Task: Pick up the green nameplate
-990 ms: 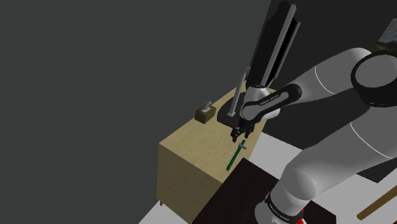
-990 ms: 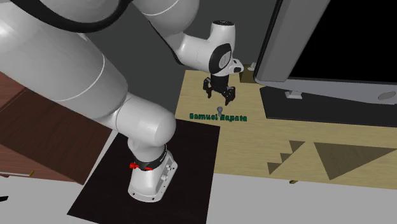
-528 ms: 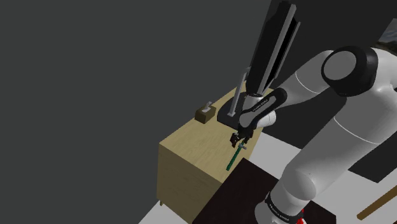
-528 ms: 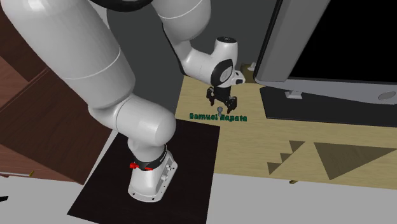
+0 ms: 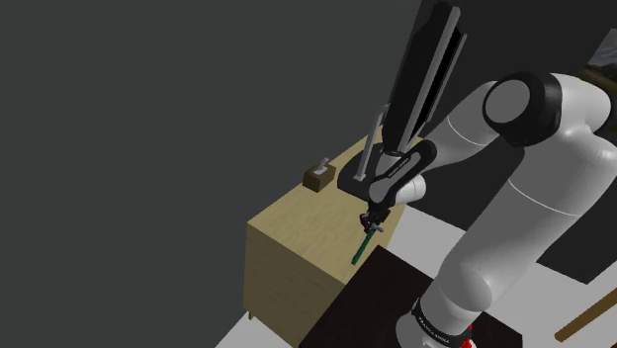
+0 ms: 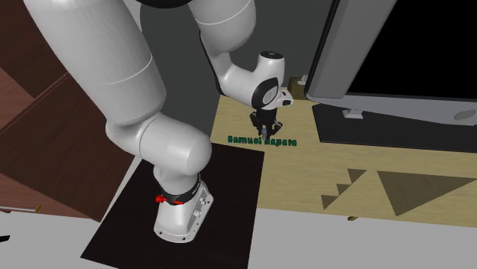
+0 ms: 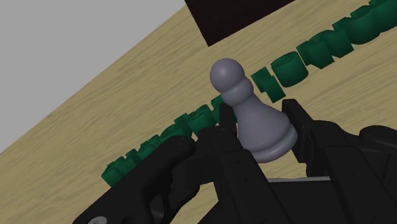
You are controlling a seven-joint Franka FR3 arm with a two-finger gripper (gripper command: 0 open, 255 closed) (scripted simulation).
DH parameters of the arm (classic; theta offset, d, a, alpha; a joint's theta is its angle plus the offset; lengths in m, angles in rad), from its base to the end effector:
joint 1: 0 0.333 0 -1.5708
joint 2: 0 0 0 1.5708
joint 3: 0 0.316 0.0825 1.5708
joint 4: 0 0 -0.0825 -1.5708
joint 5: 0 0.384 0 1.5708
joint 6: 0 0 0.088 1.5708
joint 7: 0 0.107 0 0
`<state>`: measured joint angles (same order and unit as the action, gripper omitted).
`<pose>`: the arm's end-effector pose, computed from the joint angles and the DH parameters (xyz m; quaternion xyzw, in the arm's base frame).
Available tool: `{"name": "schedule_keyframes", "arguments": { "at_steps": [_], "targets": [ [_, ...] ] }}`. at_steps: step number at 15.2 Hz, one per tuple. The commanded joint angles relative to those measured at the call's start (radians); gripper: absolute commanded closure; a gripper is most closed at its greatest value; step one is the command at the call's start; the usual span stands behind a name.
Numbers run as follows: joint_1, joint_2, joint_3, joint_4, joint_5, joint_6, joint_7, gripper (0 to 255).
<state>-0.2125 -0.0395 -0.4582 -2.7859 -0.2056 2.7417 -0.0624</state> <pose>0.3041 -0.2284 0.2202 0.9778 -0.2075 -0.0143 0.0275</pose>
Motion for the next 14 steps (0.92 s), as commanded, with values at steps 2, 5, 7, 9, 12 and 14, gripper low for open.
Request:
{"name": "schedule_keyframes", "arguments": {
  "at_steps": [2,5,7,9,12,14],
  "targets": [
    [0.0,0.002,-0.001,0.0,0.001,0.001,-0.001,255],
    [0.0,0.001,-0.001,0.0,0.001,0.001,-0.001,255],
    [-0.003,-0.024,0.001,-0.002,-0.016,-0.022,0.013,255],
    [-0.008,-0.063,0.003,0.0,-0.037,-0.061,0.026,255],
    [-0.016,-0.119,0.009,0.004,-0.06,-0.119,0.04,255],
    [-0.022,-0.154,0.014,0.008,-0.071,-0.158,0.047,255]
  ]
}}
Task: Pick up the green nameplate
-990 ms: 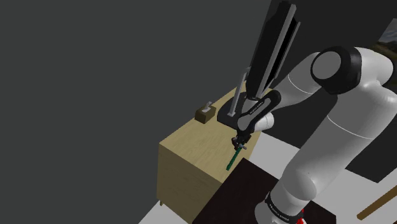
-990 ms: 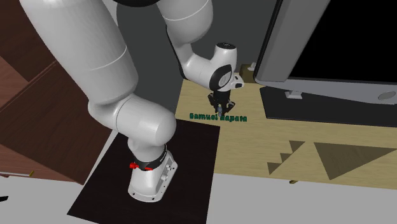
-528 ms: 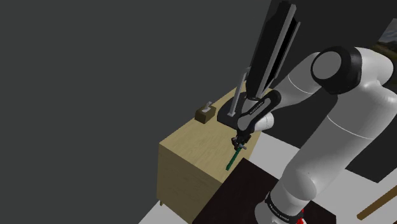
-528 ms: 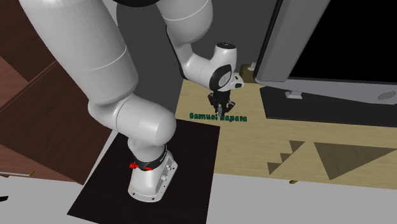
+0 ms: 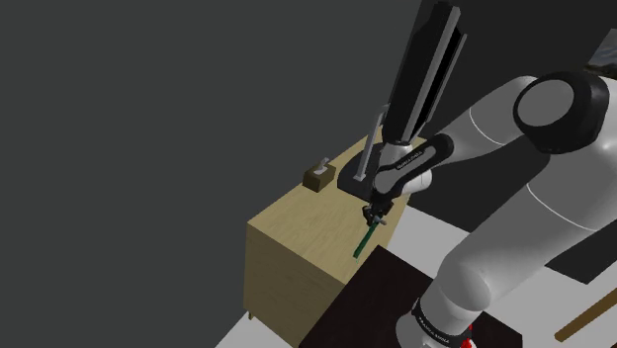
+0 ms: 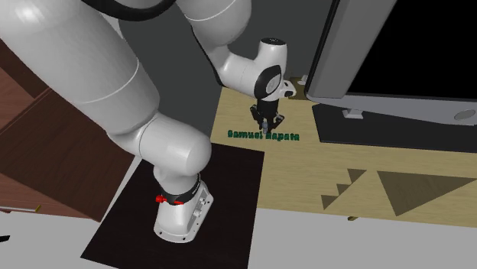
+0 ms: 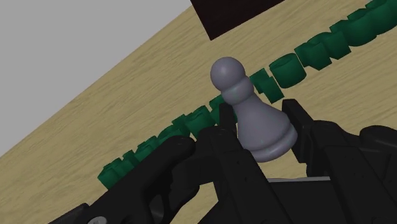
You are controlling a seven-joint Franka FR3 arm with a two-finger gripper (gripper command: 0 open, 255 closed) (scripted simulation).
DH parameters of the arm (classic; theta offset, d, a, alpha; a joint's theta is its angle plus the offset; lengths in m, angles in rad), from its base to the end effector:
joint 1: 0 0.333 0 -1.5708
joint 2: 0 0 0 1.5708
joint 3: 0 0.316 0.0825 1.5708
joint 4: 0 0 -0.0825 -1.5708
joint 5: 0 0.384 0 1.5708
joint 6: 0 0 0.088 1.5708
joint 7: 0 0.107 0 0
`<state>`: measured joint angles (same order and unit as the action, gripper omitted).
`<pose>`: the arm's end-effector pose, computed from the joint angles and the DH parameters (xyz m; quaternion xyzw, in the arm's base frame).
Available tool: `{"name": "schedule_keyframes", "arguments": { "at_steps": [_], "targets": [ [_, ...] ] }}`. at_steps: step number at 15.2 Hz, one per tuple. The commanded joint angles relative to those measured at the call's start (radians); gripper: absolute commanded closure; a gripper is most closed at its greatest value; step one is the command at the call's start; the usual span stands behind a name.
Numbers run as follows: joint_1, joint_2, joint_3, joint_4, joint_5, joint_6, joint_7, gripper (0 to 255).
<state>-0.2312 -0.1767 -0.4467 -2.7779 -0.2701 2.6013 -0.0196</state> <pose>0.3045 -0.2279 0.2585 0.9777 -0.2079 -0.0141 0.0274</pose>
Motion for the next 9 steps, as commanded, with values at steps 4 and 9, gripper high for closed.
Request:
{"name": "schedule_keyframes", "arguments": {
  "at_steps": [4,9],
  "targets": [
    [-0.011,-0.084,0.014,0.012,-0.02,-0.094,0.012,255],
    [-0.016,-0.132,0.023,0.023,-0.025,-0.154,0.016,255]
  ]
}}
